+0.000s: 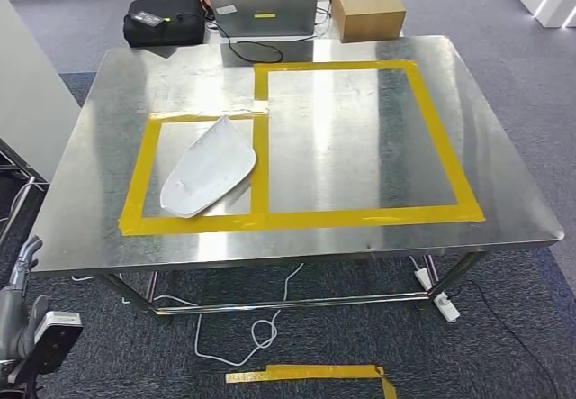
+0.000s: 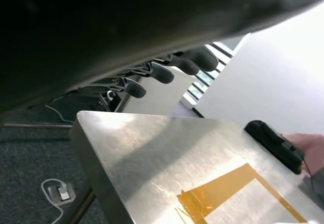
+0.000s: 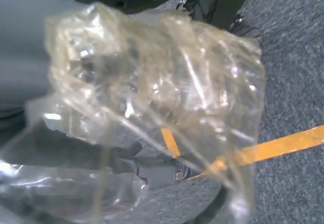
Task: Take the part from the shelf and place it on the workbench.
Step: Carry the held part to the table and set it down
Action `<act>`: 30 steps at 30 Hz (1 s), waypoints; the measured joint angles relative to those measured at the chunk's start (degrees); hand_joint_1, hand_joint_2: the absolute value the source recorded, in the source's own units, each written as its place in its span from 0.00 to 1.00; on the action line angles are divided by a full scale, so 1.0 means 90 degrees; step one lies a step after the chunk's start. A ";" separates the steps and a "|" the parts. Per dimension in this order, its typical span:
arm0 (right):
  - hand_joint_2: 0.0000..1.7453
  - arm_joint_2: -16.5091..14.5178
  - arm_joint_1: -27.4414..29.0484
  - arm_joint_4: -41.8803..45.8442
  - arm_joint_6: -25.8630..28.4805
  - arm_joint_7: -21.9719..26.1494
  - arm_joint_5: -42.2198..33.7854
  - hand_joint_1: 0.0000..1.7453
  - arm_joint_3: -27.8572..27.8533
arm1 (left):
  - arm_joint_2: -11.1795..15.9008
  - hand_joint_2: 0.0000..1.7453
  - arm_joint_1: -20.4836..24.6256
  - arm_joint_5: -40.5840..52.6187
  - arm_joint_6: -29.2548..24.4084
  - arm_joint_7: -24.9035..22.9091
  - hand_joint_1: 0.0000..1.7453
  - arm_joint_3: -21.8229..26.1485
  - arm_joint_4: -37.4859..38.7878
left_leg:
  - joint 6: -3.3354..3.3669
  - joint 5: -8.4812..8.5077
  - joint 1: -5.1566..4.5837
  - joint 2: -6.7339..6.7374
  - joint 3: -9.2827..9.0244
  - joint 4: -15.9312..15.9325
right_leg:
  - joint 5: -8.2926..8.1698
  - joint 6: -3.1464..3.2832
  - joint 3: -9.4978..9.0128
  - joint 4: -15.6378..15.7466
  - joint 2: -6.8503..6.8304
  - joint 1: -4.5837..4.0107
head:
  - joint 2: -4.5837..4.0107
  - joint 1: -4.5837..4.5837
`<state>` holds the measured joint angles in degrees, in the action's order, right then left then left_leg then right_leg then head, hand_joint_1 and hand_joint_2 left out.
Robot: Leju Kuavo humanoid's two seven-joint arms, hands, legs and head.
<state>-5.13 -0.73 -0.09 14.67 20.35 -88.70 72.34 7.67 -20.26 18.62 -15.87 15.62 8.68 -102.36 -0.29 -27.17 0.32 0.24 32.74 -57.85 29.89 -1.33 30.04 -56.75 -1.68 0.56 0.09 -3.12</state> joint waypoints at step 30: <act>0.00 0.0018 -0.0022 0.0000 0.0083 -0.0143 -0.0010 0.00 -0.0203 | -0.0408 0.00 -0.0106 0.0343 0.0680 -0.0356 0.00 0.0226 0.0230 | -0.0028 -0.0183 -0.0016 -0.0117 0.0006 -0.0143 | -0.0152 0.0111 0.0048 0.0030 0.0178 0.0053 | 0.0000 -0.0002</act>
<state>-4.96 -0.93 -0.09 15.41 19.07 -88.78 70.52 3.99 -21.22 21.70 -9.75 12.41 10.72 -100.29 -0.54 -28.81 0.18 -0.81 32.80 -59.14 28.52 -0.33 30.47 -56.48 -0.07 1.04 0.09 -3.14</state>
